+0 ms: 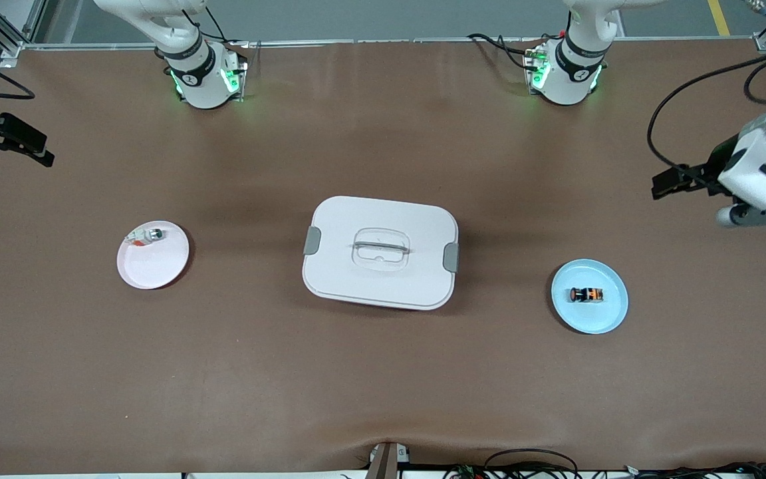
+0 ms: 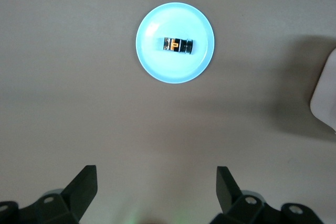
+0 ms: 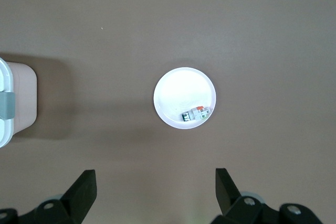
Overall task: Transfer orange switch to right arm and place
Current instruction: 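Move the left gripper down over the black-orange switch on the blue plate, then close the left gripper on the black-orange switch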
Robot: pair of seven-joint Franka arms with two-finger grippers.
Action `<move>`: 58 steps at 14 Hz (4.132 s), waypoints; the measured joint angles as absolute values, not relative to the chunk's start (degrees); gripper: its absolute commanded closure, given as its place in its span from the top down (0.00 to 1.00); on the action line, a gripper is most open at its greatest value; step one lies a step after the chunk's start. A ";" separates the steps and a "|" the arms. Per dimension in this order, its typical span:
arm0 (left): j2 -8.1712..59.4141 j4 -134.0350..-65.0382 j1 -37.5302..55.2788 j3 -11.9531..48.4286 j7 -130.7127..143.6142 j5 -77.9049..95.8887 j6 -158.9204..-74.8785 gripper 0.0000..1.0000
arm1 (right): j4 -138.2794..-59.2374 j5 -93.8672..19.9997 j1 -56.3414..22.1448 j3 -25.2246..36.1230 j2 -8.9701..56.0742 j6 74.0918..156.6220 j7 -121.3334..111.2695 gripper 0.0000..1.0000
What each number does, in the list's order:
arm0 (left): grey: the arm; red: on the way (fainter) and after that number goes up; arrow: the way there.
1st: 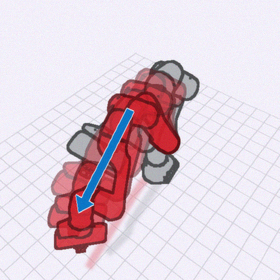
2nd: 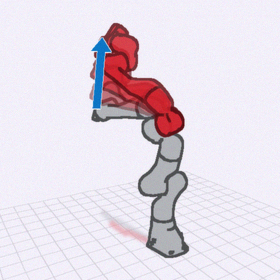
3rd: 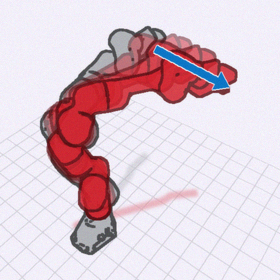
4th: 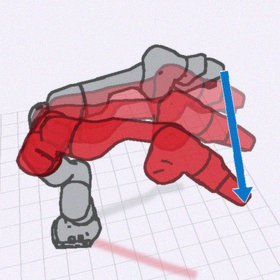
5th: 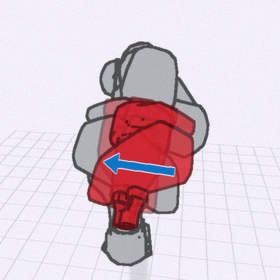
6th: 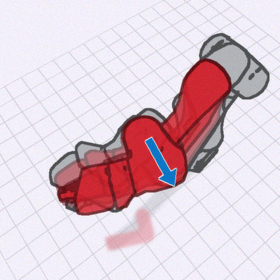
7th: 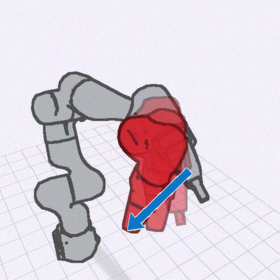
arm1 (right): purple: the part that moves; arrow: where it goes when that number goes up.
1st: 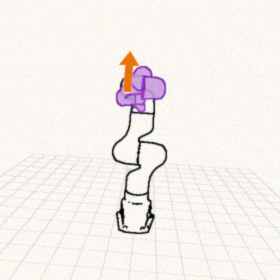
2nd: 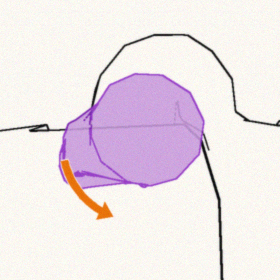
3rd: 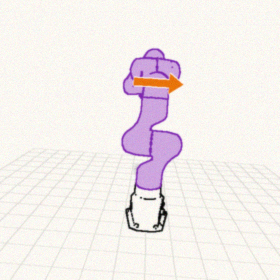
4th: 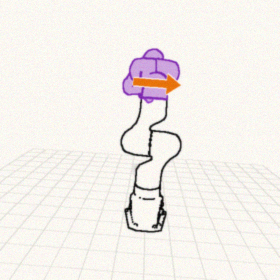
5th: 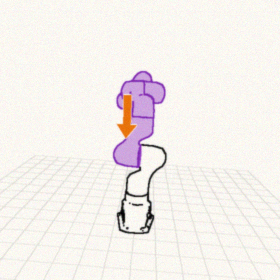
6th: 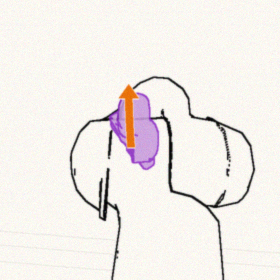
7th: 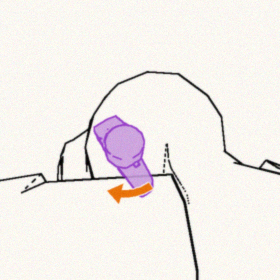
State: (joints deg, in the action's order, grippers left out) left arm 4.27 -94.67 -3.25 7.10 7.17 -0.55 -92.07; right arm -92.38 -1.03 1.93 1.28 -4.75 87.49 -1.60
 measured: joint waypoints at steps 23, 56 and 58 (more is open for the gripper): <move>19.48 -113.64 -2.48 7.47 7.52 -0.55 -134.44 1.00 | -92.56 -0.98 1.95 1.34 -4.74 87.12 -1.61 1.00; 34.70 -111.73 -3.01 7.14 7.38 -8.86 -151.70 0.55 | -92.79 -0.12 2.51 1.43 -4.73 87.86 -1.61 1.00; 34.74 -111.70 -3.02 7.13 7.41 -8.86 -151.70 0.22 | -92.79 -0.12 2.51 1.43 -4.73 88.43 -1.61 1.00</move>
State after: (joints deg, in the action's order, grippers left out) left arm 34.74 -111.70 -3.02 7.13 7.41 -8.86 -151.70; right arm -92.79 -0.12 2.51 1.43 -4.73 88.43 -1.61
